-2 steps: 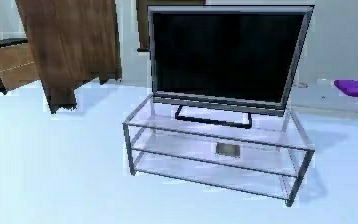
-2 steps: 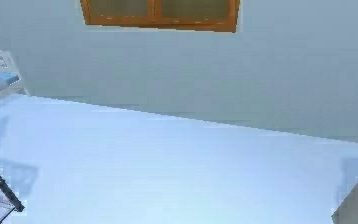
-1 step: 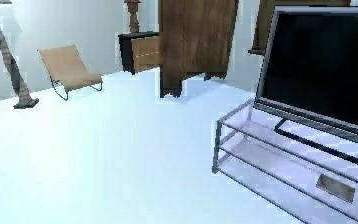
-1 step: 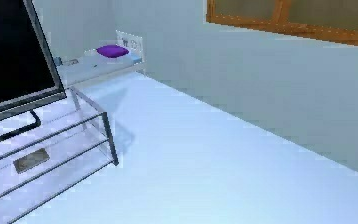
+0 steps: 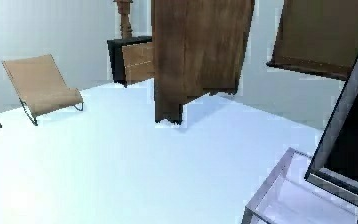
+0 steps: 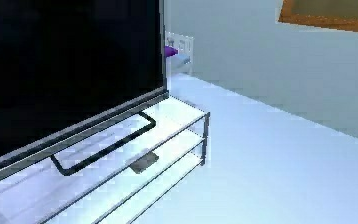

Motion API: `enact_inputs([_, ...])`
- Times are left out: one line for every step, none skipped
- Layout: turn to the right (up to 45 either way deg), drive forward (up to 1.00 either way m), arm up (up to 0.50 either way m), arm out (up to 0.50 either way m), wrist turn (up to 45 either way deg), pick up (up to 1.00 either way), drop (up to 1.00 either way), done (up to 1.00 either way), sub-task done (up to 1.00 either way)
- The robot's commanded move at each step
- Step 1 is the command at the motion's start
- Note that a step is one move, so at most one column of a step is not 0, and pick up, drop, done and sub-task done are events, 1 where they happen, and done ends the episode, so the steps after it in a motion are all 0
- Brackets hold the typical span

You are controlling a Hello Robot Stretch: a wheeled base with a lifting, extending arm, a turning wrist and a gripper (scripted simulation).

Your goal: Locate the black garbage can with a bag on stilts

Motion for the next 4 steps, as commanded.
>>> enact_inputs([-42.0, 0.0, 0.0, 0.0, 0.0, 0.0, 0.0, 0.0, 0.0])
enact_inputs([0.0, 0.45, 0.0, 0.0, 0.0, 0.0, 0.0, 0.0, 0.0])
enact_inputs([-42.0, 0.0, 0.0, 0.0, 0.0, 0.0, 0.0, 0.0, 0.0])
enact_inputs([-3.0, 0.0, 0.0, 0.0, 0.0, 0.0, 0.0, 0.0, 0.0])
